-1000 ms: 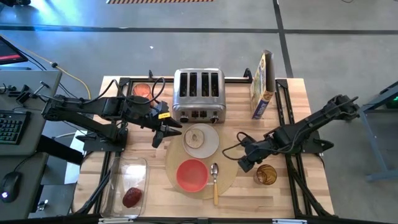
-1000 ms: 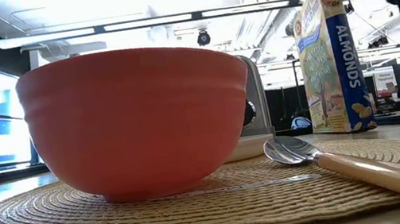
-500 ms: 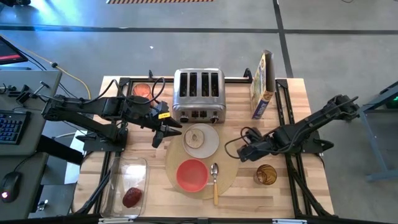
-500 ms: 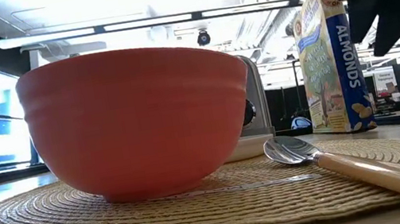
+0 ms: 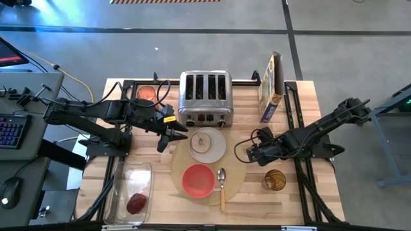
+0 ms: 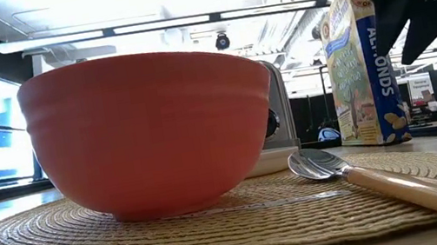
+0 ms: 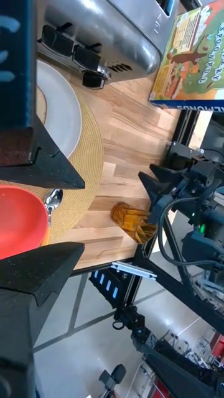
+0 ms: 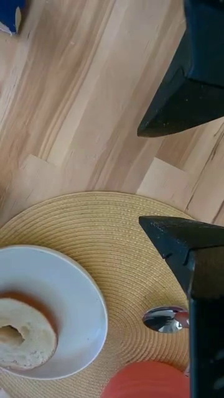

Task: Arrange a breakfast setting
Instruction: Pour the cereal into the bowl

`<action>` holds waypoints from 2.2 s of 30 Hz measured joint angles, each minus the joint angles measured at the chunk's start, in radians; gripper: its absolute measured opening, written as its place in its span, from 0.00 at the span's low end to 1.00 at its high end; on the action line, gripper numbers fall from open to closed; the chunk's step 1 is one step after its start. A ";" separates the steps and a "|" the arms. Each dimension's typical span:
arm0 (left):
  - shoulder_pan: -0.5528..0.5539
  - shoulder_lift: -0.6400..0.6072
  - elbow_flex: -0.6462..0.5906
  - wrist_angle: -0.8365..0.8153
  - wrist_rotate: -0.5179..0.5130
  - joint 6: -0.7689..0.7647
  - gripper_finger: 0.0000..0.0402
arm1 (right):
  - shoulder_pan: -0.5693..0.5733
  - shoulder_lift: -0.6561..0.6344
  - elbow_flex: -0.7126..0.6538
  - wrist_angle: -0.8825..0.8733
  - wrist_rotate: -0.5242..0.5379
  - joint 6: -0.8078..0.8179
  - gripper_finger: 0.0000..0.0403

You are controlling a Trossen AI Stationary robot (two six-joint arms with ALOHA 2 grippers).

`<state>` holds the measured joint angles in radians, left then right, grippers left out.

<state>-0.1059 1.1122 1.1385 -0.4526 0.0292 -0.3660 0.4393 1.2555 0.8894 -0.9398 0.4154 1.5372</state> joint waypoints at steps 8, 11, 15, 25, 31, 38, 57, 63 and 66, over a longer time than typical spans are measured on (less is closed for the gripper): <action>0.001 0.000 0.000 0.000 -0.010 0.002 0.34 | -0.011 0.000 0.000 -0.001 -0.029 0.008 0.53; 0.001 0.000 0.000 0.000 -0.013 0.004 0.34 | -0.021 0.000 0.000 -0.009 -0.054 0.008 0.57; 0.001 0.000 0.000 0.000 -0.014 0.010 0.34 | -0.033 0.000 0.000 -0.066 -0.023 0.056 0.62; 0.013 0.000 0.000 0.001 -0.019 0.029 0.34 | -0.047 0.000 -0.003 -0.276 0.178 0.254 0.63; 0.051 0.000 0.000 0.019 -0.024 0.028 0.34 | -0.047 -0.001 -0.067 -0.259 0.292 0.299 0.63; 0.089 0.000 0.000 0.061 -0.023 0.027 0.34 | -0.051 0.000 -0.166 -0.199 0.410 0.317 0.63; 0.161 0.000 0.000 0.061 -0.023 0.006 0.34 | -0.160 0.000 -0.311 -0.079 0.521 0.287 0.63; 0.180 0.000 0.000 0.061 -0.023 0.009 0.34 | -0.208 0.000 -0.344 0.001 0.564 0.237 0.63; 0.192 0.000 0.000 0.061 -0.022 0.009 0.34 | -0.230 0.000 -0.360 0.071 0.569 0.173 0.63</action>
<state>0.0863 1.1118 1.1385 -0.3920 0.0070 -0.3569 0.2093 1.2552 0.5292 -0.8691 0.9846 1.7104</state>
